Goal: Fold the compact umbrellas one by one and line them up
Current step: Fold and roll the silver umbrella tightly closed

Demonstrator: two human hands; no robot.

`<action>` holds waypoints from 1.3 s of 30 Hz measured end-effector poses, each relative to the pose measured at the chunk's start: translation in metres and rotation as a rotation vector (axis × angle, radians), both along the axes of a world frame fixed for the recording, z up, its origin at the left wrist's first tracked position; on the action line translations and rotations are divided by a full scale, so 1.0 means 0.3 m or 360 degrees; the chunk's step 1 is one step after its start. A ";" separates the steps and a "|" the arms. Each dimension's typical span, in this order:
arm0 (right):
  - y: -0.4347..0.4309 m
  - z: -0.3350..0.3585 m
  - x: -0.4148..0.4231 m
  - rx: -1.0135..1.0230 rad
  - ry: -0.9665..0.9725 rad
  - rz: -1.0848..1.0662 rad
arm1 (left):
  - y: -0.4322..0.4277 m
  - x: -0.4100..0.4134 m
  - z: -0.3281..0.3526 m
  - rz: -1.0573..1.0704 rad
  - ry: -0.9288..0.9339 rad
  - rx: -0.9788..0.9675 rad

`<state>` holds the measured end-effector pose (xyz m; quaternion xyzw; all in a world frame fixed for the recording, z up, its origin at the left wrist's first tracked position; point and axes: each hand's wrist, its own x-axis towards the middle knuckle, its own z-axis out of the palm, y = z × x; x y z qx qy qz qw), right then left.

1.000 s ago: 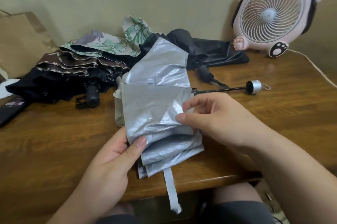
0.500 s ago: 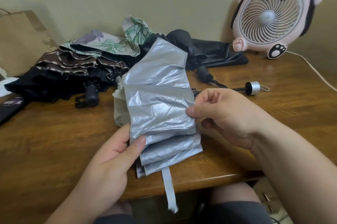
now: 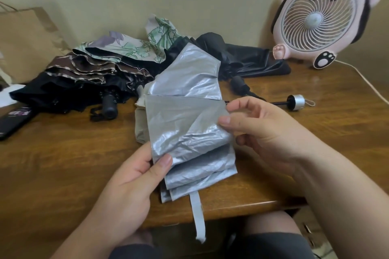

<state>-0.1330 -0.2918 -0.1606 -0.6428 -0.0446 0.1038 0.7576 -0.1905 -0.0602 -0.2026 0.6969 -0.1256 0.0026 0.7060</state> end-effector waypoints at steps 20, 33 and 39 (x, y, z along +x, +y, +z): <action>-0.020 -0.043 -0.016 -0.0121 -0.0307 -0.0008 | 0.034 0.010 -0.021 0.0084 -0.0011 0.0122; -0.027 -0.142 -0.059 -0.0608 -0.0733 -0.0187 | 0.032 -0.010 0.092 0.0819 -0.0571 0.1211; -0.017 -0.152 -0.079 -0.1001 -0.0792 -0.0213 | -0.090 0.241 0.225 0.0047 -0.0679 0.2282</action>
